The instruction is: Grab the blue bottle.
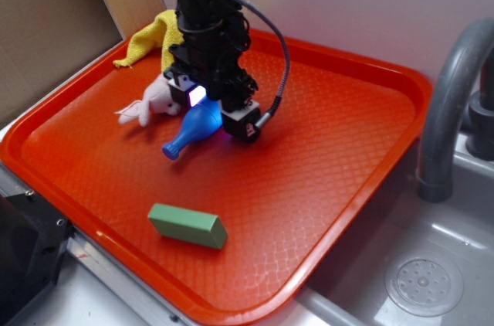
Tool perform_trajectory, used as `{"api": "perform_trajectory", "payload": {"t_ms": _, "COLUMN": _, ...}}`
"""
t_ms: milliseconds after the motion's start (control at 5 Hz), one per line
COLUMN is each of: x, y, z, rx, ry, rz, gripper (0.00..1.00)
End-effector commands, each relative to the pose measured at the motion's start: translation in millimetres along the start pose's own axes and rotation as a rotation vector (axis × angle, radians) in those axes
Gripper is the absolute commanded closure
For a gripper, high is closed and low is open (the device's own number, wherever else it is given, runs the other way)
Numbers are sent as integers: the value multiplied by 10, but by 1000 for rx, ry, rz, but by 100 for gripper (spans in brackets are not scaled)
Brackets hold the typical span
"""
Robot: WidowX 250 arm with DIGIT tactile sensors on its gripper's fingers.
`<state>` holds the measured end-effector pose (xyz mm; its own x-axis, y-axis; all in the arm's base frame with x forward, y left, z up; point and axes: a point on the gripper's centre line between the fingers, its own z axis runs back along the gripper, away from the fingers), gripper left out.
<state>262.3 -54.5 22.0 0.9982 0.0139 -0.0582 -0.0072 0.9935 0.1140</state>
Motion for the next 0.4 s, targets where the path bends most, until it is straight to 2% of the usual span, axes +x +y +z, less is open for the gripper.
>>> {"api": "perform_trajectory", "payload": {"t_ms": 0, "x": -65, "y": 19, "z": 225, "rx": 17, "ry": -35, "rz": -65, "gripper": 100}}
{"api": "perform_trajectory", "payload": {"t_ms": 200, "x": -78, "y": 93, "z": 684, "rx": 72, "ry": -61, "rz": -127, "gripper": 100}}
